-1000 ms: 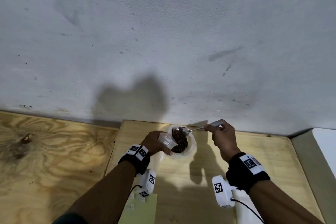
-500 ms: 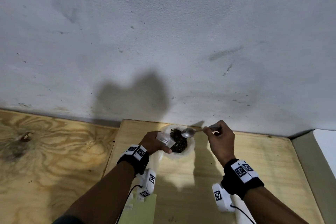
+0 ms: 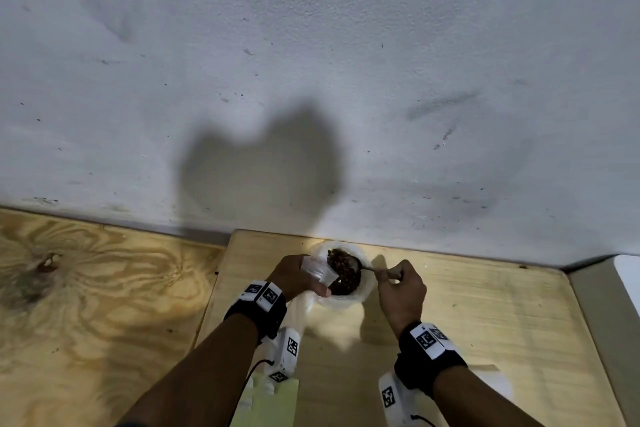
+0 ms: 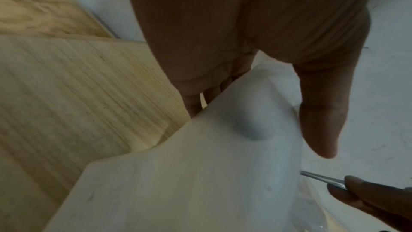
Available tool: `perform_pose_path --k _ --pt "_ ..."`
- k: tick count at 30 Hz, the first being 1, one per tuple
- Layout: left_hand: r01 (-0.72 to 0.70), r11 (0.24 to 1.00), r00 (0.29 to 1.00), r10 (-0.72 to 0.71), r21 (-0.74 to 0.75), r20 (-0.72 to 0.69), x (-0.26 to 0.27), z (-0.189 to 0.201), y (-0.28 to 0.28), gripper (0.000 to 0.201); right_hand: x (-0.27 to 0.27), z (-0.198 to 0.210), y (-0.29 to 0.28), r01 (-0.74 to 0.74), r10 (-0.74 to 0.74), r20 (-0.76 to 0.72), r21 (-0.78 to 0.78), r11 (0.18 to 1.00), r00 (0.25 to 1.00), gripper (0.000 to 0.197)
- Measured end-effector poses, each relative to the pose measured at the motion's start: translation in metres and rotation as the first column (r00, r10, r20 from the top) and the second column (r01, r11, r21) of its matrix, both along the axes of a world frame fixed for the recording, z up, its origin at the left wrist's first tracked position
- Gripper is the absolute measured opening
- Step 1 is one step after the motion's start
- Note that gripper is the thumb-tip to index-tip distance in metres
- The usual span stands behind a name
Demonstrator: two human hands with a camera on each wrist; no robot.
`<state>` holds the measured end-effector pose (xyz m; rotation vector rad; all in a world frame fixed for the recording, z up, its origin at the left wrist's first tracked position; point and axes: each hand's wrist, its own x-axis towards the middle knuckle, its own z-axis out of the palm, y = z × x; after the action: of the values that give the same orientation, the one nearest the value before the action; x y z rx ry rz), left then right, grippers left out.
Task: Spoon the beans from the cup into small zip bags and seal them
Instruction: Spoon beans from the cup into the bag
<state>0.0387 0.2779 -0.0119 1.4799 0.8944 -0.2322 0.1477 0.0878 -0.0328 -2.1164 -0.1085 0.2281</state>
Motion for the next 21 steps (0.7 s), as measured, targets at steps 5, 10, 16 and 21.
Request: perform_pose_path --k 5,10,16,21 --pt "0.01 1.0 1.0 -0.01 -0.017 -0.006 0.001 -0.002 0.002 0.056 -0.004 -0.012 0.015 0.138 -0.12 -0.261 0.052 0.989 0.958 0.03" --pt "0.016 1.0 1.0 -0.016 -0.024 0.001 0.001 -0.001 0.006 0.05 0.001 -0.014 0.02 0.216 -0.166 -0.401 0.082 0.973 0.901 0.033" --pt "0.051 0.998 0.999 -0.051 -0.027 0.003 -0.001 -0.001 0.008 0.043 0.013 -0.004 -0.003 0.246 -0.158 -0.516 0.106 0.963 0.842 0.027" --pt "0.048 0.998 0.999 -0.048 0.033 -0.01 -0.003 -0.001 0.005 0.073 0.018 0.02 -0.025 0.22 -0.053 -0.552 0.24 0.945 0.832 0.019"
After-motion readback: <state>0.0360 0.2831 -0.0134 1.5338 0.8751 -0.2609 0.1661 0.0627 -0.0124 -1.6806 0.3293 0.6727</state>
